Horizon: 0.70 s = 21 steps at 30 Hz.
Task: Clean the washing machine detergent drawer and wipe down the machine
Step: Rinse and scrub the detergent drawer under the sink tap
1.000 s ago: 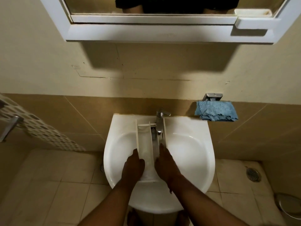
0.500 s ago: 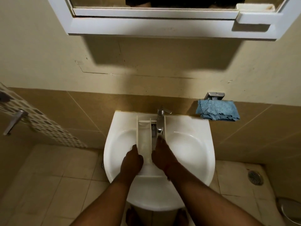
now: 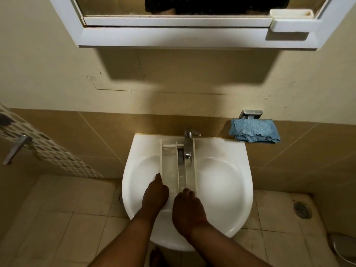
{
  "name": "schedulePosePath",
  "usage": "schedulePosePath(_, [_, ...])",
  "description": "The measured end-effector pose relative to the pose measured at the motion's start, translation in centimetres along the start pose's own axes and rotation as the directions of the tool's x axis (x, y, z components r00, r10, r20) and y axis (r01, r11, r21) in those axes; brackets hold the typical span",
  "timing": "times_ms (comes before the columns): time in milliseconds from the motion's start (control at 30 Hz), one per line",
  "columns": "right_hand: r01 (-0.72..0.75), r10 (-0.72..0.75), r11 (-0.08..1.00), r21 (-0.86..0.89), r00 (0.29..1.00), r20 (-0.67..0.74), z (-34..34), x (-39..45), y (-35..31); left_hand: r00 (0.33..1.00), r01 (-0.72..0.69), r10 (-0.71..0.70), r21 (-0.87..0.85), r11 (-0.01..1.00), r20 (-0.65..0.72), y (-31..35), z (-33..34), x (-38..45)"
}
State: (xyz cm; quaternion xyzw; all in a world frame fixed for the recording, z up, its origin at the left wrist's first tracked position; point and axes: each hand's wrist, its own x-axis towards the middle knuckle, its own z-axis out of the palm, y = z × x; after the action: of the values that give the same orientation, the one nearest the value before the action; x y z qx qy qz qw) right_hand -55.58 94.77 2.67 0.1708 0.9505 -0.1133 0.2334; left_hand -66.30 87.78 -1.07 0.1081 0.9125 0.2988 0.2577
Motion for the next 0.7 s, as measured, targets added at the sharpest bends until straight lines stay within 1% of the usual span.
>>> schedulePosePath(33, [0.025,-0.025,0.999,0.020,1.000,-0.009,0.0,0.1,0.1,1.000,0.007,-0.007,-0.004,1.000,0.006,0.0,-0.1,0.0])
schedulePosePath(67, [0.045,-0.043,0.995,0.087,0.999,-0.019,-0.1,0.5,0.3,1.000,0.006,-0.006,-0.003,1.000,0.009,0.0,-0.1,0.1])
schedulePosePath(100, [0.053,-0.047,0.981,0.189,0.998,-0.037,-0.3,1.2,0.6,1.000,0.000,0.000,0.005,1.000,0.010,0.0,-0.2,0.1])
schedulePosePath(133, [0.051,-0.030,0.945,0.324,0.997,-0.068,-0.6,2.3,0.8,1.000,-0.017,0.017,0.013,1.000,0.010,-0.1,-0.2,0.1])
schedulePosePath(167, [0.046,0.006,0.885,0.463,0.994,-0.111,-1.1,3.6,0.9,0.999,-0.030,0.030,0.017,0.999,0.013,-0.2,-0.2,0.0])
schedulePosePath(200, [0.046,0.044,0.824,0.565,0.989,-0.144,-1.8,5.0,0.9,0.999,-0.040,0.040,0.012,0.999,0.014,-0.3,0.0,0.0])
schedulePosePath(233, [0.052,0.064,0.777,0.628,0.985,-0.161,-2.6,6.2,0.7,0.999,-0.029,0.029,0.007,1.000,0.018,-0.2,0.0,-0.2])
schedulePosePath(300, [0.049,0.091,0.712,0.701,0.983,-0.160,-3.8,7.8,0.1,1.000,-0.005,0.006,-0.002,1.000,0.017,-0.2,0.2,-0.3])
schedulePosePath(367, [0.033,0.089,0.700,0.713,0.987,-0.133,-3.5,8.1,-0.1,1.000,-0.009,0.008,0.007,1.000,0.017,0.0,0.3,-0.3])
schedulePosePath(467, [0.036,-0.011,0.735,0.677,0.999,-0.040,-1.0,5.9,1.0,1.000,-0.020,0.020,0.002,1.000,0.023,0.0,0.2,-0.4])
schedulePosePath(500, [0.065,-0.038,0.756,0.651,0.998,-0.055,-0.1,4.9,1.9,0.999,-0.019,0.019,-0.018,1.000,0.032,0.0,0.2,-0.4])
schedulePosePath(533, [0.107,-0.034,0.778,0.619,0.991,-0.129,0.6,3.8,2.8,0.999,-0.015,0.017,-0.034,0.999,0.044,0.0,0.2,-0.3])
schedulePosePath(567, [0.140,0.006,0.800,0.583,0.970,-0.242,1.2,2.8,3.8,0.998,-0.002,0.005,-0.045,0.999,0.064,0.2,0.2,-0.5])
schedulePosePath(633, [0.136,0.140,0.841,0.524,0.880,-0.453,1.7,1.5,5.8,0.993,0.047,-0.038,-0.079,0.996,0.107,0.4,0.4,-1.0])
schedulePosePath(667, [0.102,0.192,0.859,0.502,0.845,-0.500,1.7,1.2,6.6,0.989,0.085,-0.069,-0.118,0.989,0.132,0.6,0.6,-1.4])
schedulePosePath(700, [0.055,0.223,0.867,0.496,0.846,-0.484,1.4,1.3,7.2,0.982,0.128,-0.103,-0.157,0.979,0.158,0.7,0.8,-1.9])
